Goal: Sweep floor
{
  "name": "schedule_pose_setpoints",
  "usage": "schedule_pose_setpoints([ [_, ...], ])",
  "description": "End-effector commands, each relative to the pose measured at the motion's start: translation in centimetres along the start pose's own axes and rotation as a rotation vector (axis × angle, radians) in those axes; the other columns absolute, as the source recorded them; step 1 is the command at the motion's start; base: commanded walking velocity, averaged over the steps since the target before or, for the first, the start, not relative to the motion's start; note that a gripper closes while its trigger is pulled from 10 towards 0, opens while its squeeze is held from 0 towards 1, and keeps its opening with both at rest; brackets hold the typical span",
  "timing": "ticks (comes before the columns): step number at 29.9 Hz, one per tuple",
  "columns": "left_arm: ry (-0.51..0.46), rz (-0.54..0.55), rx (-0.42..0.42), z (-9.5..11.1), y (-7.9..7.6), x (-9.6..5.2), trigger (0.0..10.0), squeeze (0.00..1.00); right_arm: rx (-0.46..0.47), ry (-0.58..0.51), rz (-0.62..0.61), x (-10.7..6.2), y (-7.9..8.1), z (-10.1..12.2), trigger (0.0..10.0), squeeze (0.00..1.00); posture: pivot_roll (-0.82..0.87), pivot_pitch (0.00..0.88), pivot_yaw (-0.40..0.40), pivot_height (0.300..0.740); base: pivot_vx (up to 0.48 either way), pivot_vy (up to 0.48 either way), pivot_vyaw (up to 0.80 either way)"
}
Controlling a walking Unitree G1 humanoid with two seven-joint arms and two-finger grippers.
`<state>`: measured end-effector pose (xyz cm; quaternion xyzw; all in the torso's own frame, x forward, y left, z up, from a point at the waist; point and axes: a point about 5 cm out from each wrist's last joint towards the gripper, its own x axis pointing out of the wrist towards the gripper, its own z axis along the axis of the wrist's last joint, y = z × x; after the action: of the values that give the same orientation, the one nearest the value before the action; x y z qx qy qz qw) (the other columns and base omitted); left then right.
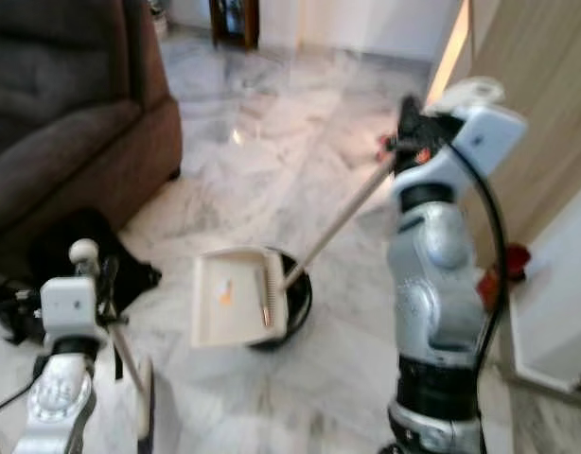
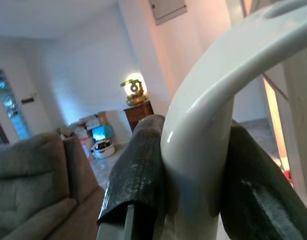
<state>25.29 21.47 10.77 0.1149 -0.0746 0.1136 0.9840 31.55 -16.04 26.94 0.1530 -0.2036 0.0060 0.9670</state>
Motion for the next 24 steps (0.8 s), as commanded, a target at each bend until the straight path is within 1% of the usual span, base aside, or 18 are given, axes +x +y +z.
schedule_pose_setpoints([
  [1, -0.047, -0.001, 0.007, 0.9, 0.0, 0.2, 10.0, 0.0, 0.016, -0.064, -0.002, 0.1, -0.1, 1.4, 10.0, 0.0, 0.13, 0.087, 0.013, 0.74, 0.289, 0.0, 0.0],
  [15, -0.05, 0.001, 0.006, 1.0, -0.1, 0.3, 10.0, 0.0, 0.024, -0.071, 0.009, 0.1, 0.2, 1.5, 10.0, 0.0, 0.13, 0.086, 0.013, 0.74, 0.288, 0.0, 0.0],
  [24, -0.051, 0.002, 0.003, 1.0, -0.1, 0.3, 10.0, 0.0, -0.012, -0.103, 0.059, -0.1, 1.0, 2.0, 10.0, 0.0, 0.13, 0.085, 0.011, 0.74, 0.29, 0.0, 0.0],
])
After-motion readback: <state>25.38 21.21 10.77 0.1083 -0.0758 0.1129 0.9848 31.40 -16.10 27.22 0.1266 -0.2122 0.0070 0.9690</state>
